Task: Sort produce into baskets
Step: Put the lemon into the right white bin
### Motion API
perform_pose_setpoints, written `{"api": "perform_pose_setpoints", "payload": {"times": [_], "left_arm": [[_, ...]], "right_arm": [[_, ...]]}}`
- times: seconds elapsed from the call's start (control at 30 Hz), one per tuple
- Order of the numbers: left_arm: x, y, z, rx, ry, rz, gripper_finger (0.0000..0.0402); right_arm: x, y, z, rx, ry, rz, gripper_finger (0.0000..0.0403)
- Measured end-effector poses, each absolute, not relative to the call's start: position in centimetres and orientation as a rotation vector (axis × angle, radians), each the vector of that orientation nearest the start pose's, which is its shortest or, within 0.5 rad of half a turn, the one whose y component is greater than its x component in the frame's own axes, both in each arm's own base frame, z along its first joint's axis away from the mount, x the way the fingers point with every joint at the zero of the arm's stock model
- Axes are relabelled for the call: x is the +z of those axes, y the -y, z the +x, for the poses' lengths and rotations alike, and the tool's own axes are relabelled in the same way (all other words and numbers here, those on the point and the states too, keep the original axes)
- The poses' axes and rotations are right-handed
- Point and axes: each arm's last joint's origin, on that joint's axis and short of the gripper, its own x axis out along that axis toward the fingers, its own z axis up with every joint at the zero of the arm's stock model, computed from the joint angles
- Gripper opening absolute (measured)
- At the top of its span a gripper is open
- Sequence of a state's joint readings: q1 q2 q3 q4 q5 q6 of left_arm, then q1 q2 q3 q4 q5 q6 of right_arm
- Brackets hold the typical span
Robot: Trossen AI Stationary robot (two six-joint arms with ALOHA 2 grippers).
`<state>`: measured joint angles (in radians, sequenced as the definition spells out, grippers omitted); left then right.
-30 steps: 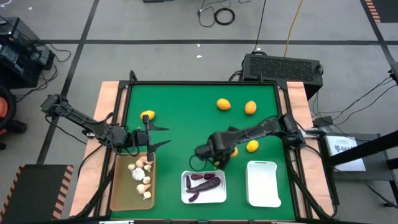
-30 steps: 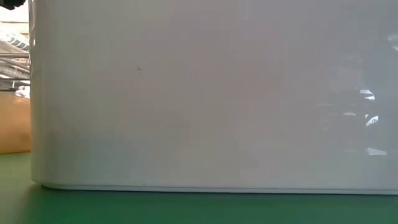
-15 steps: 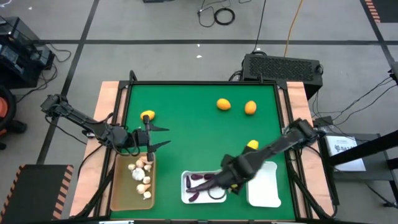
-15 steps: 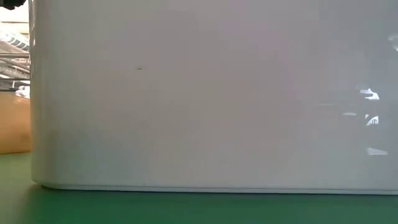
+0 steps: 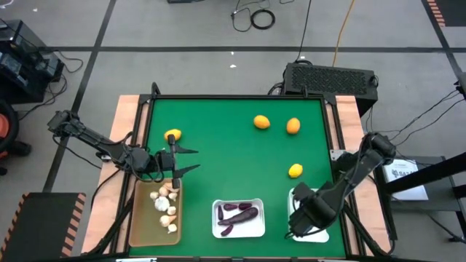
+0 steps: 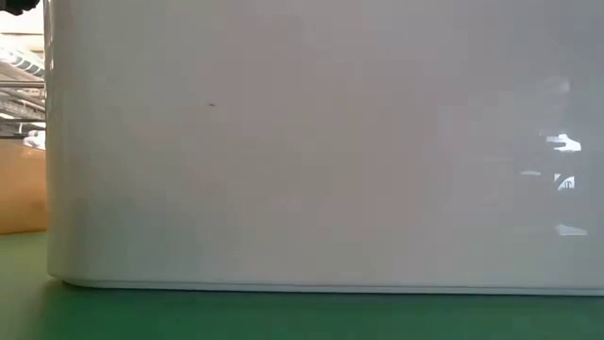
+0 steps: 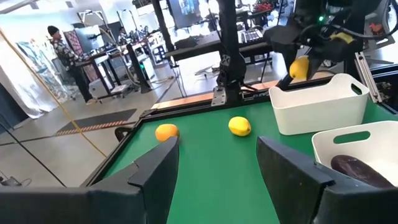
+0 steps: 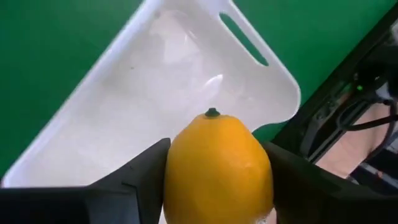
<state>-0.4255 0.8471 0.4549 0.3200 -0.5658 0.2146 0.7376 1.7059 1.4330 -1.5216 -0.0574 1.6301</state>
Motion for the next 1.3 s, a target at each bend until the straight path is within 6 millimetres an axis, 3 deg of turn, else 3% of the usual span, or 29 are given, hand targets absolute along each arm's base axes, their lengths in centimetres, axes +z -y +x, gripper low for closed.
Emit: {"api": "perform_pose_setpoints", "payload": {"times": [0.37, 0.63, 0.83, 1.0, 1.17, 1.3], "left_arm": [[25.7, 6.3, 17.6, 0.133, -0.076, 0.247, 0.0223], [25.7, 6.3, 17.6, 0.132, -0.077, 0.248, 0.0223], [25.7, 6.2, 17.6, 0.135, -0.076, 0.248, 0.0223], [25.2, 5.0, 17.9, 0.268, -0.119, 0.157, 0.0223], [23.2, 2.2, 17.9, 0.442, -0.305, 0.069, 0.0223], [21.0, 0.7, 17.5, 0.442, -0.413, -0.015, 0.0223]], "right_arm": [[25.2, -18.8, 21.8, -0.775, -1.615, 0.580, 0.0321], [25.2, -17.1, 23.3, -0.695, -1.637, 0.532, 0.0345], [25.2, -13.7, 25.3, -0.653, -1.624, 0.448, 0.0345], [25.2, -10.2, 26.9, -0.570, -1.658, 0.399, 0.0345], [24.6, -7.5, 27.4, -0.515, -1.697, 0.347, 0.0345], [23.4, -5.6, 26.7, -0.471, -1.744, 0.320, 0.0345]]}}
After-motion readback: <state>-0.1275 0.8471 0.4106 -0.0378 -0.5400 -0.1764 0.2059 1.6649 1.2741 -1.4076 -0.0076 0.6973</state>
